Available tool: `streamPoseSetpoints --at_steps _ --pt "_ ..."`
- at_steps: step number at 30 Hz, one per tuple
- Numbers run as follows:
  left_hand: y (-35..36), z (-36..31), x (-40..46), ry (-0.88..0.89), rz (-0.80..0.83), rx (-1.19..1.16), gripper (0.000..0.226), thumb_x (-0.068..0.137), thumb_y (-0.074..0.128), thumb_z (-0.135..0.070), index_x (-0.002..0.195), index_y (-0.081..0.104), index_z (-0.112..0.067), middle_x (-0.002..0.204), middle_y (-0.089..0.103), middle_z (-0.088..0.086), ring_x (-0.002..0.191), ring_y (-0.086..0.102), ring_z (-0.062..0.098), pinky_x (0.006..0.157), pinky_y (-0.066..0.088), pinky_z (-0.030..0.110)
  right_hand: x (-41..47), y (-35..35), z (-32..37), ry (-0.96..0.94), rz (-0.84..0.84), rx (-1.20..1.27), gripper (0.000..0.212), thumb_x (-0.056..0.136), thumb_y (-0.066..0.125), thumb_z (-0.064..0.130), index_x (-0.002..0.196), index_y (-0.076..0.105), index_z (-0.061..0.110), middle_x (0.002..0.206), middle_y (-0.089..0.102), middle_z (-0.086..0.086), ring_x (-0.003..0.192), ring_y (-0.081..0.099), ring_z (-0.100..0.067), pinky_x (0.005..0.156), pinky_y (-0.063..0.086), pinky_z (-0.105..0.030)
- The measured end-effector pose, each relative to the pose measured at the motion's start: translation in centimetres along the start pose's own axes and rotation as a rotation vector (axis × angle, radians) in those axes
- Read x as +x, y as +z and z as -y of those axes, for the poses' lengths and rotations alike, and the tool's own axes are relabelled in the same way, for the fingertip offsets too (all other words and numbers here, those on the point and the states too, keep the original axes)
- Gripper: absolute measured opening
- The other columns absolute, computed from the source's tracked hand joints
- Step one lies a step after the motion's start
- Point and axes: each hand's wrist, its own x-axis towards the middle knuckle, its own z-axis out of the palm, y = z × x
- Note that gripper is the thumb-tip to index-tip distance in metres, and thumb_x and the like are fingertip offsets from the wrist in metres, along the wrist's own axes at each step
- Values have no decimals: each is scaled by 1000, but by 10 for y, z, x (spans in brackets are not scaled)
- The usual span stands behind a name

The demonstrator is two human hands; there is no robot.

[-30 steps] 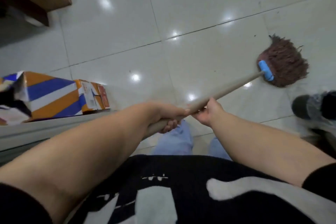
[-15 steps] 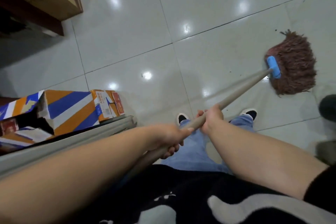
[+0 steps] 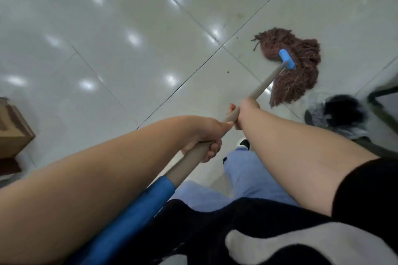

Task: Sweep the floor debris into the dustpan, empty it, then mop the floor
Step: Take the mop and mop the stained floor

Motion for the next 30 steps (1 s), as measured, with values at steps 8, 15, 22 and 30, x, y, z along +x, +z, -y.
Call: streamPoseSetpoints --at_steps 8,15,22,30 --pt "8 -212 -19 96 41 103 55 88 40 -65 66 37 -15 34 37 -4 24 34 7 34 33 8 6 -13 192 65 184 338 40 94 45 49 87 43 9 71 55 -9 40 58 -21 40 48 -20" --pt "14 -358 -30 215 98 121 49 92 37 -60 63 38 -21 30 33 -5 23 31 4 32 30 6 30 -9 337 21 190 315 38 99 30 33 66 36 16 31 43 2 19 39 -10 31 42 -14" --pt "13 -519 -39 246 210 -21 38 98 39 -41 69 39 -17 28 35 -2 19 34 6 27 31 9 48 -4 500 -46 65 137 32 93 27 17 62 37 16 26 41 4 16 39 -8 32 38 -9" --pt "27 -648 -43 182 240 20 47 93 44 -54 67 39 -14 31 35 -2 21 34 6 28 32 9 72 -14 626 -44 81 162 45 97 24 23 56 39 12 24 37 2 15 35 -8 30 29 -5"
